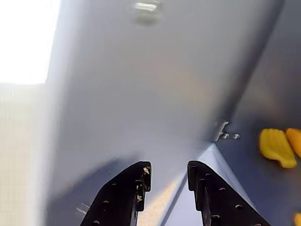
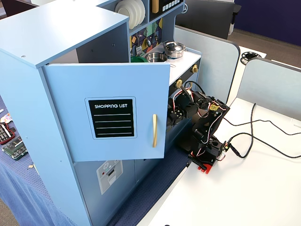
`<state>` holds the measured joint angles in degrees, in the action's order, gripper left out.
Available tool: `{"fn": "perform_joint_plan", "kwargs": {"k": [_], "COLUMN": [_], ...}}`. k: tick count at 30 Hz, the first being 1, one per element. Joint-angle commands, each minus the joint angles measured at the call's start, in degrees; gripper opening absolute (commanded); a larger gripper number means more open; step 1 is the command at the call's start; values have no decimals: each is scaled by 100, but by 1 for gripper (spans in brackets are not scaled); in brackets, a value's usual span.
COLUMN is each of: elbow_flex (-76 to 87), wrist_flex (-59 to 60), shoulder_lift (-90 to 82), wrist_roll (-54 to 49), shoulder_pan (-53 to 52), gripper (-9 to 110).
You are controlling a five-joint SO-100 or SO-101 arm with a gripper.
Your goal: Open the left cabinet door
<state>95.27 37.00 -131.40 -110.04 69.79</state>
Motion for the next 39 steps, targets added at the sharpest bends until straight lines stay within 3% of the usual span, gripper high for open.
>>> {"fn": "perform_joint_plan", "kwargs": {"k": [1,6,13,20,30,37,39], "elbow_flex": [404,2101,4553,6407,7594,7638,7646], "wrist_flex": [299,1415,2610,3454,4412,4597,4746], "shoulder_lift": [-457,-1248,-2628,-4131,-5062,-5062,-5062], "wrist_roll": [299,1582,2373,3023,3340,3067,2558], "shoulder_pan": [-1512,-4201,-6108,-6645,-6987,-6908,-6926], "gripper": [0,0,0,0,0,0,1]}}
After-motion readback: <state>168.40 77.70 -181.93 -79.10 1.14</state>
